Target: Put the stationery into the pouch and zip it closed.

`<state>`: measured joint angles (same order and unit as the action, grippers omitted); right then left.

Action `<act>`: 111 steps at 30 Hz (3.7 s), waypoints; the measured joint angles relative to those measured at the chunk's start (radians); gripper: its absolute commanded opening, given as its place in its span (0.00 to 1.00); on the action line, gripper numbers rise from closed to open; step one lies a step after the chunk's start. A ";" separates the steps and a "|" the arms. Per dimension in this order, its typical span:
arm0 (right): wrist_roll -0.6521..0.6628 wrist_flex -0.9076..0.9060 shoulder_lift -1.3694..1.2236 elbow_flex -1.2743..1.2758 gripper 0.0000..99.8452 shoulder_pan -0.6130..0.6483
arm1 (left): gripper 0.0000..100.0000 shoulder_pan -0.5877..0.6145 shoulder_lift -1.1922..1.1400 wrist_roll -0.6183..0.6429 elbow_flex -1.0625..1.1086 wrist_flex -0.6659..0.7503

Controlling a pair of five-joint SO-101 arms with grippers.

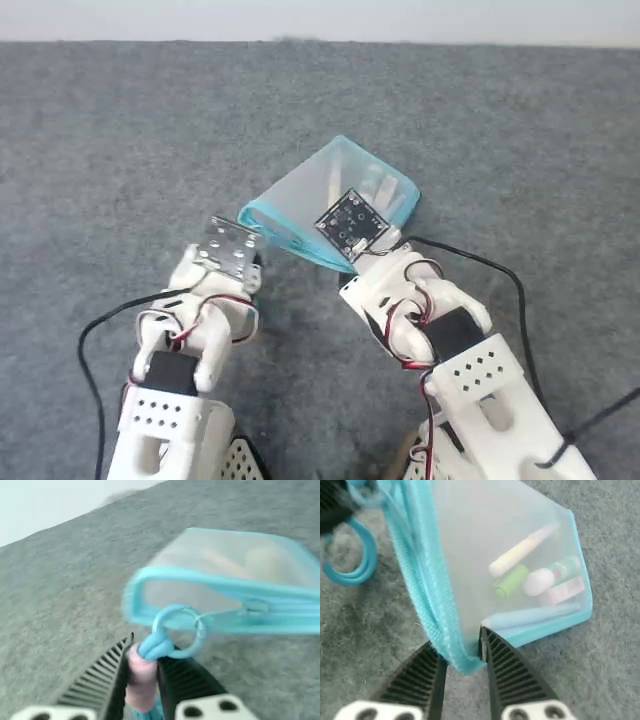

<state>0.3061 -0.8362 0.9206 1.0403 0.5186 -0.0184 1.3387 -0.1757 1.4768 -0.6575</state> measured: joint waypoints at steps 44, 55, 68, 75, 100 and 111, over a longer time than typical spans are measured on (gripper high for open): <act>0.074 0.037 -0.338 -0.112 0.14 -0.402 | 0.28 -0.207 -0.003 -0.037 0.137 0.140; 0.071 -0.157 -0.338 -0.115 0.22 -0.310 | 0.28 -0.210 -0.003 -0.037 0.137 0.104; -0.015 -0.282 -0.264 -0.258 0.03 -0.273 | 0.25 -0.158 -0.003 -0.017 0.130 0.098; -0.044 -0.278 0.028 -0.077 0.01 -0.407 | 0.25 -0.009 -0.003 0.064 0.091 0.098; 0.126 -0.397 0.885 0.621 0.01 -0.548 | 0.28 0.018 0.453 0.167 0.218 0.008; 0.126 -0.396 0.885 0.623 0.01 -0.686 | 0.28 0.176 0.453 0.167 0.218 -0.330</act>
<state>0.4319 -1.2321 1.8059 1.6632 -0.1672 0.1580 1.7914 -0.0084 1.6947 -0.9874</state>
